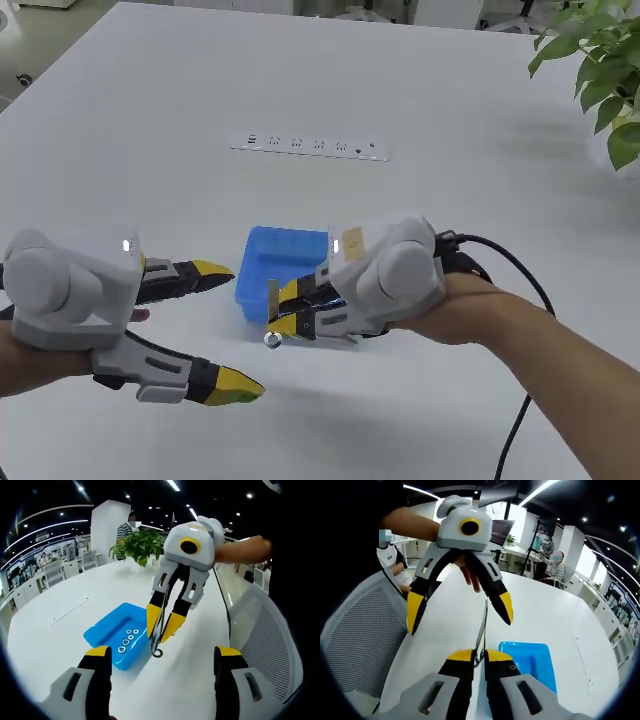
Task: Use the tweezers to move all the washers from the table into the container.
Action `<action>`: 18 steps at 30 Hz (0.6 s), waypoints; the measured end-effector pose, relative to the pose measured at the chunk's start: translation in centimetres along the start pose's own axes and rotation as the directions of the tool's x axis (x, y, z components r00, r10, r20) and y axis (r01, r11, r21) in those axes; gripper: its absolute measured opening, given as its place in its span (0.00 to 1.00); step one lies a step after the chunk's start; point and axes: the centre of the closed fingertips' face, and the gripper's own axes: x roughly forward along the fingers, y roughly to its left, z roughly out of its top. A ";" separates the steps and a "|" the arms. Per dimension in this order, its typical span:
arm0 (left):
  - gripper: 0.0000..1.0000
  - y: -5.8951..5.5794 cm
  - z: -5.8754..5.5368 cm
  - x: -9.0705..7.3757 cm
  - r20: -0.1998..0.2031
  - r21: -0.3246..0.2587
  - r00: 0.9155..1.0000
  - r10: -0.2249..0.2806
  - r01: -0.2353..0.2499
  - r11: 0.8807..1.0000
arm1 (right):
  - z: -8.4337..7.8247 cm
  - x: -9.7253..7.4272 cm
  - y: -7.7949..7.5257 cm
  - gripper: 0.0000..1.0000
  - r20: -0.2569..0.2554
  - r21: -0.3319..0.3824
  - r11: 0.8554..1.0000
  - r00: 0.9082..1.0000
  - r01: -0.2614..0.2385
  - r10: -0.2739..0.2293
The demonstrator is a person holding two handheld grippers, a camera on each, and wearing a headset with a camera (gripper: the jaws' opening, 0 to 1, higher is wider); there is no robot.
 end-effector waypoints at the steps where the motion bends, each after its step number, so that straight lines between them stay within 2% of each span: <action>1: 0.92 0.1 0.0 0.0 0.003 0.000 1.000 0.005 -0.005 1.000 | 0.2 -0.2 -0.2 0.08 0.001 -0.004 1.000 1.000 0.001 -0.001; 6: 0.99 0.4 0.2 -0.2 0.022 -0.012 0.999 0.025 -0.025 1.000 | 0.7 -0.9 -1.0 0.08 0.007 -0.004 1.000 1.000 0.003 -0.003; 10: 0.99 0.5 0.6 -0.4 0.036 -0.019 0.999 0.029 -0.028 0.999 | 0.8 -1.4 -1.7 0.08 0.011 -0.005 1.000 1.000 0.010 -0.010; 18: 0.99 0.7 0.8 -0.6 0.045 -0.022 0.998 0.040 -0.039 0.999 | 0.6 -2.1 -4.2 0.08 0.014 -0.012 0.999 0.999 0.047 -0.046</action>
